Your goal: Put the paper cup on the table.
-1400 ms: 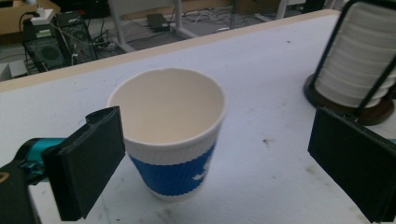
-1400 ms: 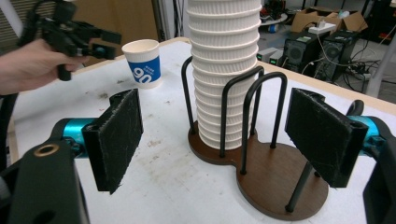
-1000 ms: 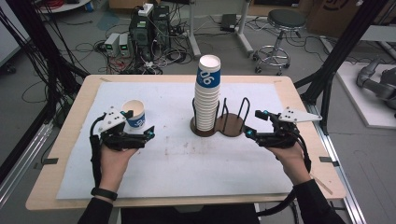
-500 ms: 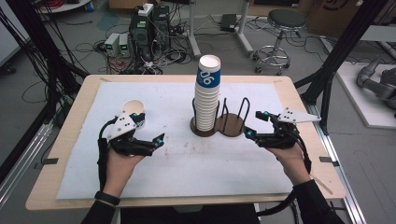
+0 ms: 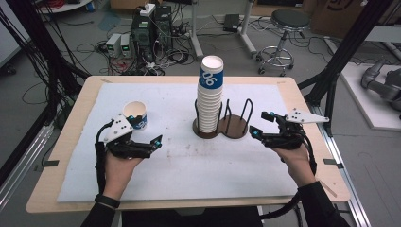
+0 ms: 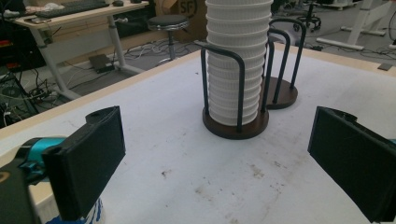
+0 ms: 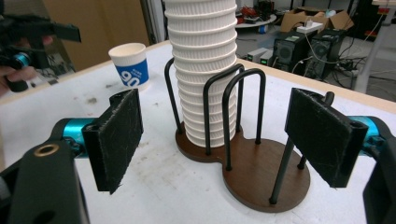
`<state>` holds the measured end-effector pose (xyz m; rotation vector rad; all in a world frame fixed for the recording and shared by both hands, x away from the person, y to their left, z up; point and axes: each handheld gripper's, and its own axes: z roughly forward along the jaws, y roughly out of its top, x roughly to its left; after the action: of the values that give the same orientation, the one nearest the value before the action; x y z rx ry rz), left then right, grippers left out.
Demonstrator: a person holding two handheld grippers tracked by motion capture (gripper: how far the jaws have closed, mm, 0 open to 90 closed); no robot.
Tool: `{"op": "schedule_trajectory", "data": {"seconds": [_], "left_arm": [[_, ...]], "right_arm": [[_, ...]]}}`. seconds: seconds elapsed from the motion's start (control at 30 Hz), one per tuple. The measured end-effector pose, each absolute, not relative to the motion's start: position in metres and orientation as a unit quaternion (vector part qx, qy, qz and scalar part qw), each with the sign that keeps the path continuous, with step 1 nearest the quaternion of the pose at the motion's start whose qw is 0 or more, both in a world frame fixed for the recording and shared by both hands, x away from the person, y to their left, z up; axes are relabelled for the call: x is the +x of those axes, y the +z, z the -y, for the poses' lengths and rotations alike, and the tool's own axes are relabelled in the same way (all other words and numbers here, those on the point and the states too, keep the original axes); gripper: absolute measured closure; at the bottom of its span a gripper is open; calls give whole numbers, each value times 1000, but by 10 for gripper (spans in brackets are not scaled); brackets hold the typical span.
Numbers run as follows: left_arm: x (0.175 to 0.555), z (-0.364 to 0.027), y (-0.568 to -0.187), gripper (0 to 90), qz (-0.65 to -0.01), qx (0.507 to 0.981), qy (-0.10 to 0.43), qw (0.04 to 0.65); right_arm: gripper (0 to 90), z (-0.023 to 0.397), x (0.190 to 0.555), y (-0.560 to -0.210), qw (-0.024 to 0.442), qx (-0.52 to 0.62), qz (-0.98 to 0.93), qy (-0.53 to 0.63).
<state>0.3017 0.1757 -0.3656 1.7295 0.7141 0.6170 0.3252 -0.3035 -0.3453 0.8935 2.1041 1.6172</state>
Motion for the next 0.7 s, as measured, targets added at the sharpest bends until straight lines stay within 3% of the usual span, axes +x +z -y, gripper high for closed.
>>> {"op": "schedule_trajectory", "data": {"seconds": [0.7], "left_arm": [[303, -179, -372, 39, -315, 728, 261, 550]], "right_arm": [[195, 307, 328, -347, 164, 322, -736, 572]]}}
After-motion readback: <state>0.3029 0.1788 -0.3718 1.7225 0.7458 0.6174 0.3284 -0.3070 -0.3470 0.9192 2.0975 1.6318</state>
